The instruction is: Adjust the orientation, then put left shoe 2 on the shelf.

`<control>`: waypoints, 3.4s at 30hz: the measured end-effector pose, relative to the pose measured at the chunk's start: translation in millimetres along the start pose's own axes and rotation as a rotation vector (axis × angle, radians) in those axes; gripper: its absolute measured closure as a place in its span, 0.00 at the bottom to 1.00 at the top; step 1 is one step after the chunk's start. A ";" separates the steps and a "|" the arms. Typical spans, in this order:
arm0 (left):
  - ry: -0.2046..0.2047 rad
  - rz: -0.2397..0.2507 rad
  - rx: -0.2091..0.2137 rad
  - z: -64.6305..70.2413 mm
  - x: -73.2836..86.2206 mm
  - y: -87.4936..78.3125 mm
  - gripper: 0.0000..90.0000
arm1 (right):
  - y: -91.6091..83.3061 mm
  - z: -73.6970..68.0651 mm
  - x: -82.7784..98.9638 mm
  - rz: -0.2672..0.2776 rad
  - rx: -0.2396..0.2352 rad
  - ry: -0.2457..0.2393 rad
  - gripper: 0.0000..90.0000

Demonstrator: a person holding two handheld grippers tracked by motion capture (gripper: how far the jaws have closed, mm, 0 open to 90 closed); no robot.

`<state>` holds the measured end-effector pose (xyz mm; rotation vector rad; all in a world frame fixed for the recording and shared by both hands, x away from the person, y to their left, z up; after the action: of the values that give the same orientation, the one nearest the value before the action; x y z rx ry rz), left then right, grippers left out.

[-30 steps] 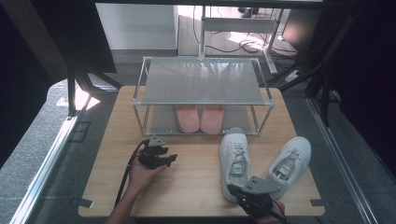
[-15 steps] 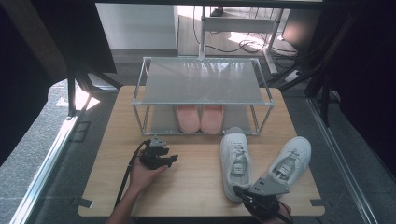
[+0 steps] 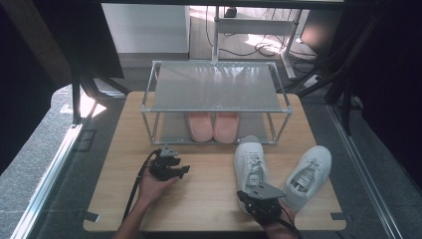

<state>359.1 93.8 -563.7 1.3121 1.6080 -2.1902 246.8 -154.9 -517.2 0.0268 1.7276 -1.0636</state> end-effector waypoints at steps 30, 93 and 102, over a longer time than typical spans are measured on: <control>0.005 -0.011 0.010 3.9 0.5 2.1 0.55 | -33.8 25.5 24.2 0.021 0.064 0.085 1.00; 0.005 -0.009 0.019 3.8 -0.2 0.4 0.55 | -37.6 107.4 -18.1 0.034 0.088 0.204 0.61; 0.005 -0.009 0.018 2.4 0.0 -0.1 0.55 | -31.4 112.4 -15.6 0.006 0.102 0.213 0.60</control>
<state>357.7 91.8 -563.4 1.3188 1.6031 -2.2137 323.2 -240.5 -490.5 0.2162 1.8595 -1.1780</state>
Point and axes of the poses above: each handheld gripper's, and its own axes: y roughly forward along the jaws, x roughly out of its underside, z roughly to its right, the point moved 7 cm from there along y, roughly forward along the jaws, and after that the axes turned 7 degrees about -x, right-handed, at the moved point
